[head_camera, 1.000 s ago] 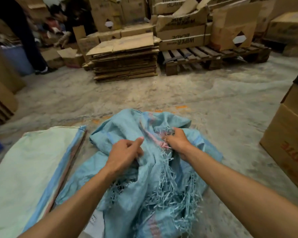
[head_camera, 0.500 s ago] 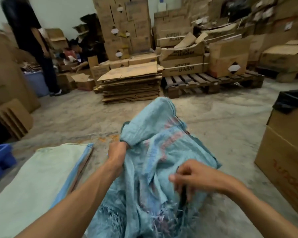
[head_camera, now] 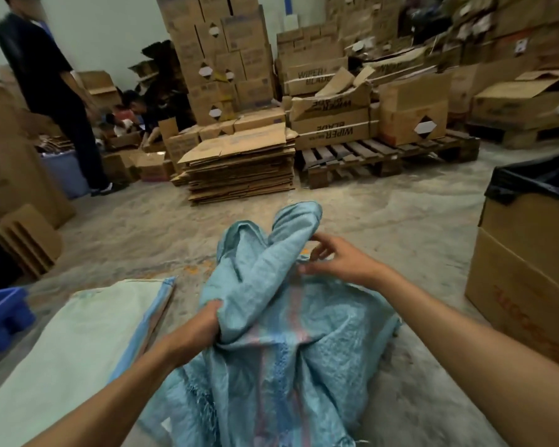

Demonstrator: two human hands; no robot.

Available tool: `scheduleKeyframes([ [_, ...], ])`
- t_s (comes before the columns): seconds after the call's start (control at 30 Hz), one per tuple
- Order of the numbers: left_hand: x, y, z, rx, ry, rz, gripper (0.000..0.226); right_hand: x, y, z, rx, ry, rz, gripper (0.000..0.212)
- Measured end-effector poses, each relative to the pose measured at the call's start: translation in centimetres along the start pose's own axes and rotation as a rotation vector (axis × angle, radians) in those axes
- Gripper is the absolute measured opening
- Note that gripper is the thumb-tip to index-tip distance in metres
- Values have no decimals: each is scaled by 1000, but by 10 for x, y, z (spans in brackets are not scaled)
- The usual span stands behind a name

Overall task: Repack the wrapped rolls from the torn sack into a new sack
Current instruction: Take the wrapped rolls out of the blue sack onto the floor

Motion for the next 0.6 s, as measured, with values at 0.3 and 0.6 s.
scheduleKeyframes([
  [0.3,14,47,36,-333,399,85,45,34,-20,56,-62,222,-96,21],
  [0.6,-24,73,-28,-165,317,-389,44,156,-158,65,705,511,712,55],
])
Point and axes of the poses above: each hand's wrist, its own x-axis away from the middle knuckle, its own y-axis out of the back of the hand, z = x × y, the point moved 10 cm from there along -x, towards the middle knuckle, and after that the axes turned 10 degrees about -z, right-handed, at the moved point
